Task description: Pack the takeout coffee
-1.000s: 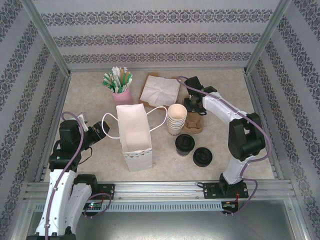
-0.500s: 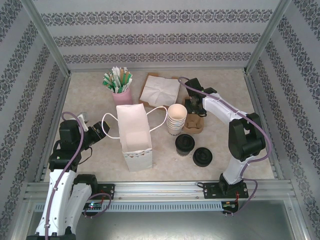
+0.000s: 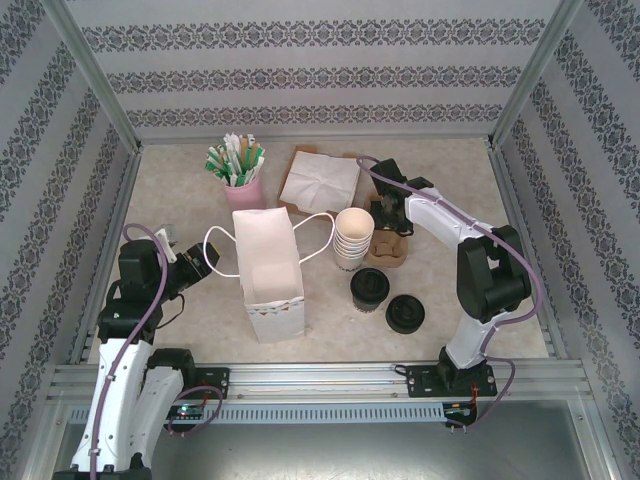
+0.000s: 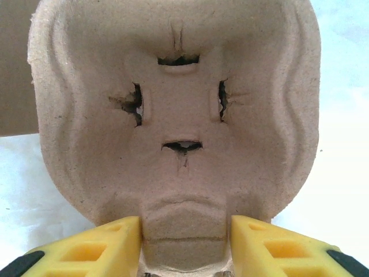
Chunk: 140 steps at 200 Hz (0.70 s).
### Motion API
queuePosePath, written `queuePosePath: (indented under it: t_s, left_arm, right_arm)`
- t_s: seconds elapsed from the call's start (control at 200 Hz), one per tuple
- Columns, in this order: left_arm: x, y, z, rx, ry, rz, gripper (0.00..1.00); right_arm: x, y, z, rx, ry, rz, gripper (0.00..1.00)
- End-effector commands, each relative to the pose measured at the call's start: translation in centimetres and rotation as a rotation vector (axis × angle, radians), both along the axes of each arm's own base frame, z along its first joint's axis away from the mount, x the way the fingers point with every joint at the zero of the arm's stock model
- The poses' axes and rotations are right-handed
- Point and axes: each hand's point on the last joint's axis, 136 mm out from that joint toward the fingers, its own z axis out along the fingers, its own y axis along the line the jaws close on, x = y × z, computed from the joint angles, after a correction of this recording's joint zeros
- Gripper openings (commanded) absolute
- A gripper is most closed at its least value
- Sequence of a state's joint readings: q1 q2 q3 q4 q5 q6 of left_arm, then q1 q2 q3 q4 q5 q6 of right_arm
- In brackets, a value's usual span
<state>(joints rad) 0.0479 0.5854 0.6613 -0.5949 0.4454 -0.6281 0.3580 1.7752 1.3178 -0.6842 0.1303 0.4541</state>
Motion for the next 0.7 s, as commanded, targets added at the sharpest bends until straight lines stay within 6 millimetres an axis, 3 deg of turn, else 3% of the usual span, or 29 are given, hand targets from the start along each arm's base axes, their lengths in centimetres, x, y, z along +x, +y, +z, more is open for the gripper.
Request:
queuePosePath:
  t_s: [0.0, 0.31, 0.694]
  left_arm:
    - [-0.2, -0.1, 0.5, -0.006, -0.008, -0.011, 0.62]
    - [-0.1, -0.1, 0.6, -0.005, -0.013, -0.008, 0.62]
    - [-0.1, -0.1, 0.5, -0.002, -0.01, -0.011, 0.62]
  right_arm:
    - [-0.5, 0.3, -0.2, 0.019, 0.014, -0.014, 0.44]
    - [-0.3, 0.1, 0.7, 0.033, -0.006, -0.023, 0.41]
    - [-0.1, 0.1, 3.3, 0.064, -0.063, -0.024, 0.39]
